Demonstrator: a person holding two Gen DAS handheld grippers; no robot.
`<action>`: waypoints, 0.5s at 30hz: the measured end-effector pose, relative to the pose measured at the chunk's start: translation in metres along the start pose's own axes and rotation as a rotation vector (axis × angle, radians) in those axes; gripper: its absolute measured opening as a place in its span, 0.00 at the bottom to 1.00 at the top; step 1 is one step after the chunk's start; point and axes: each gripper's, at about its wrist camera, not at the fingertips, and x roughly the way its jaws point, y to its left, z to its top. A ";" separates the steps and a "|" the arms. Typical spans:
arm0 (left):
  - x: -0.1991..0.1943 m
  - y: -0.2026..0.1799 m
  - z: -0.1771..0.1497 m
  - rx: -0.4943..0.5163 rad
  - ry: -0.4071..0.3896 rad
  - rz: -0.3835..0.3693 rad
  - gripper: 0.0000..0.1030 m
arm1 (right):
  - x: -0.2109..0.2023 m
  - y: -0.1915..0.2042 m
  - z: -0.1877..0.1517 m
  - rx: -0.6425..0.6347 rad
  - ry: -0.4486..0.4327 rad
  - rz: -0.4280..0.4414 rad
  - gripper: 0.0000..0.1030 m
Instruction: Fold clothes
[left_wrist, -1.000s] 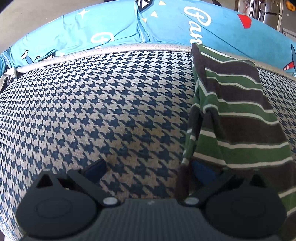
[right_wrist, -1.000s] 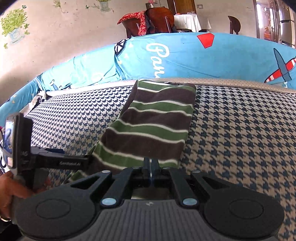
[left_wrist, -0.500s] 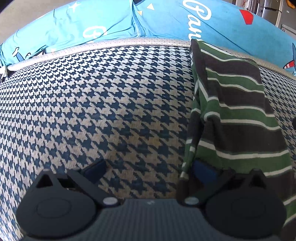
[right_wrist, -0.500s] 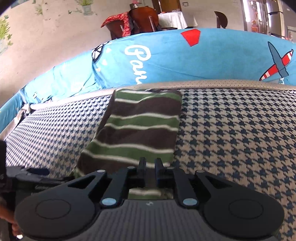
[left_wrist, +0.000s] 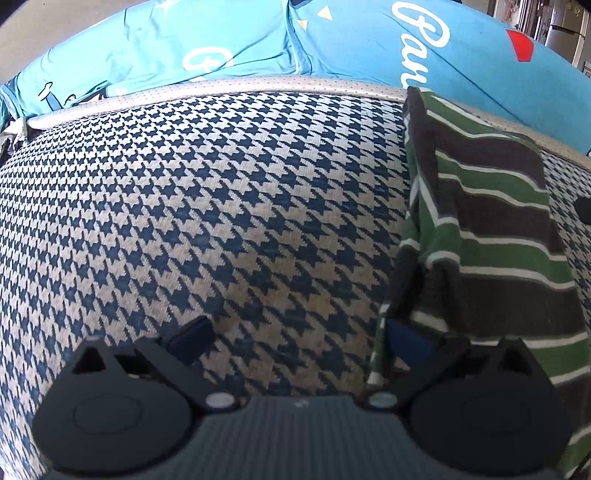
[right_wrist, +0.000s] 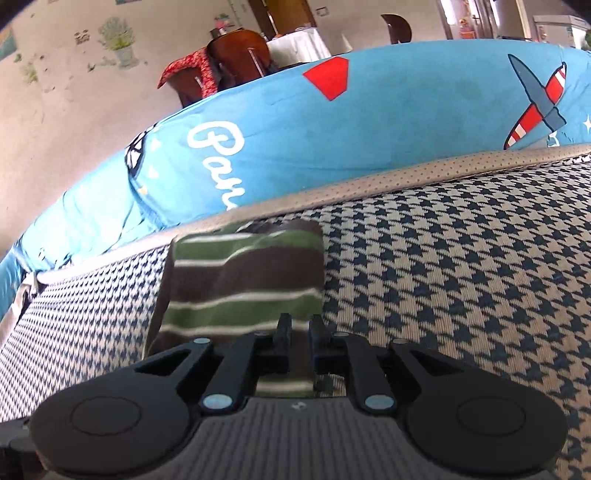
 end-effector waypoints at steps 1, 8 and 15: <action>0.000 -0.001 0.000 0.003 -0.003 0.004 1.00 | 0.003 -0.001 0.002 0.004 -0.003 0.001 0.12; -0.001 -0.008 0.000 0.015 -0.011 0.025 1.00 | 0.025 -0.010 0.016 0.013 -0.024 0.028 0.29; 0.001 -0.006 0.000 0.015 -0.005 0.011 1.00 | 0.051 -0.017 0.022 0.016 -0.008 0.057 0.35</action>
